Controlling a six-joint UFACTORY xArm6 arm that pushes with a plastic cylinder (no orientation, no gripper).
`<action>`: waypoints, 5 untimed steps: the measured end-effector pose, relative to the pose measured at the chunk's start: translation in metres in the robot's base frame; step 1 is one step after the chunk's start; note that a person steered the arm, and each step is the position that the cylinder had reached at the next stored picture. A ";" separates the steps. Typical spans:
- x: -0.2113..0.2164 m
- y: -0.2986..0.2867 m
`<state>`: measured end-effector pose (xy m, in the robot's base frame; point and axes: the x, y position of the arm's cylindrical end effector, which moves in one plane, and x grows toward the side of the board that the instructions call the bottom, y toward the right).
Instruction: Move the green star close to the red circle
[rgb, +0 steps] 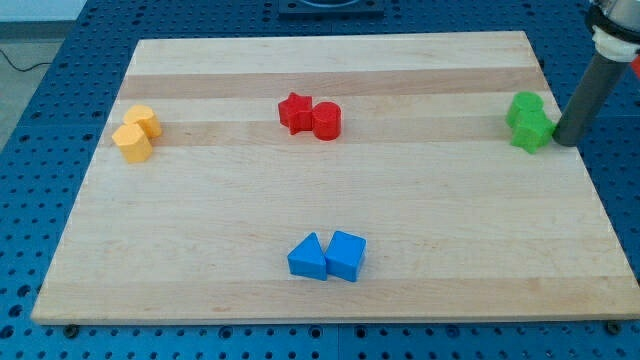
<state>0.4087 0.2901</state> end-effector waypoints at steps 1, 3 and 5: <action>-0.001 0.003; -0.003 -0.145; 0.017 -0.126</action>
<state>0.4255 0.1640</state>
